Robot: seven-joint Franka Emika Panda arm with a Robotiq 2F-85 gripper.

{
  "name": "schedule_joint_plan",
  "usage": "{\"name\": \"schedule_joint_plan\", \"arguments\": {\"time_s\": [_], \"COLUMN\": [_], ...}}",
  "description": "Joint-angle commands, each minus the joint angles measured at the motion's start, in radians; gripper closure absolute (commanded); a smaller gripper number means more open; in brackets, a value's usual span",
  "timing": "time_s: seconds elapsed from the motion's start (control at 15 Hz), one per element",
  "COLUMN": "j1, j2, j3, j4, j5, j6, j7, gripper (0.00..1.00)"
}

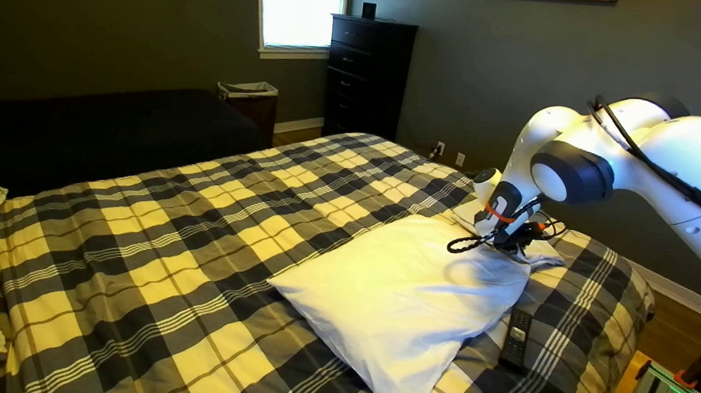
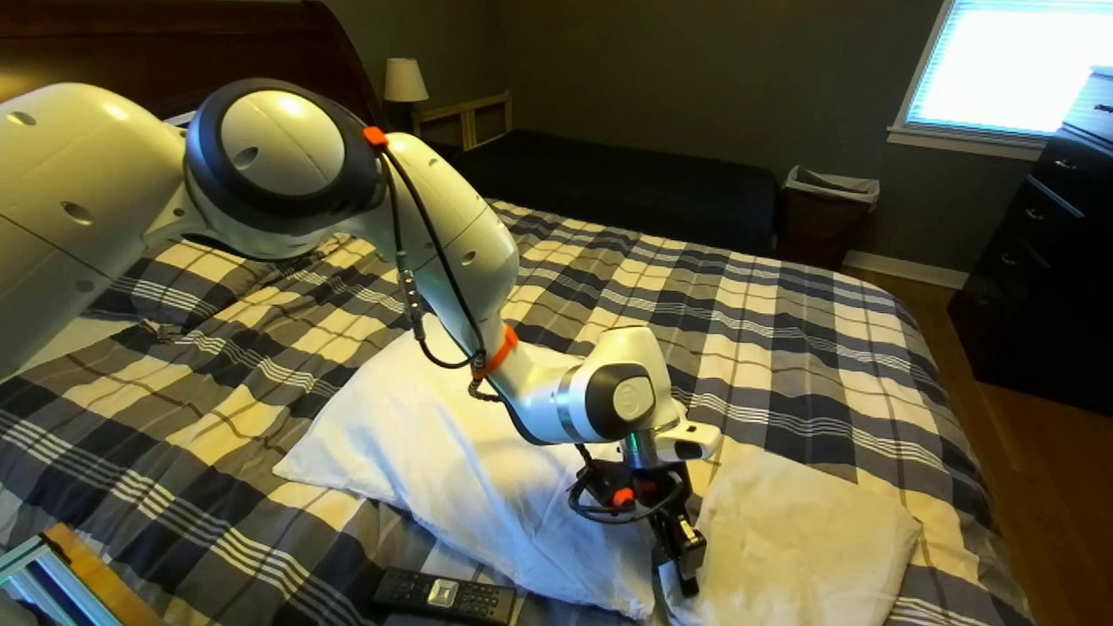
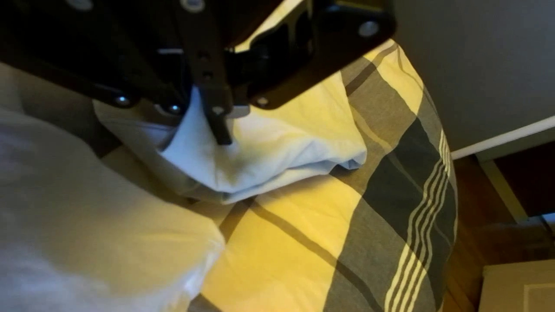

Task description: Remove the remote control from the pillow then place the pillow case on the pillow.

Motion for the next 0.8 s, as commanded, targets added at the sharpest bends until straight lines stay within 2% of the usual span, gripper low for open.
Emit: {"name": "schedule_joint_plan", "arguments": {"time_s": [0.0,0.47,0.73], "j1": [-0.027,-0.037,-0.019], "j2": [-0.034,-0.132,-0.237], "j3": [-0.003,0.003,0.012], "j4": [-0.007,-0.055,-0.137], "j5": [0.012,0.010,0.000], "j6": [-0.008,0.015,0.041], "j7": [-0.015,-0.031,-0.048], "gripper": [0.99,0.99,0.99]}}
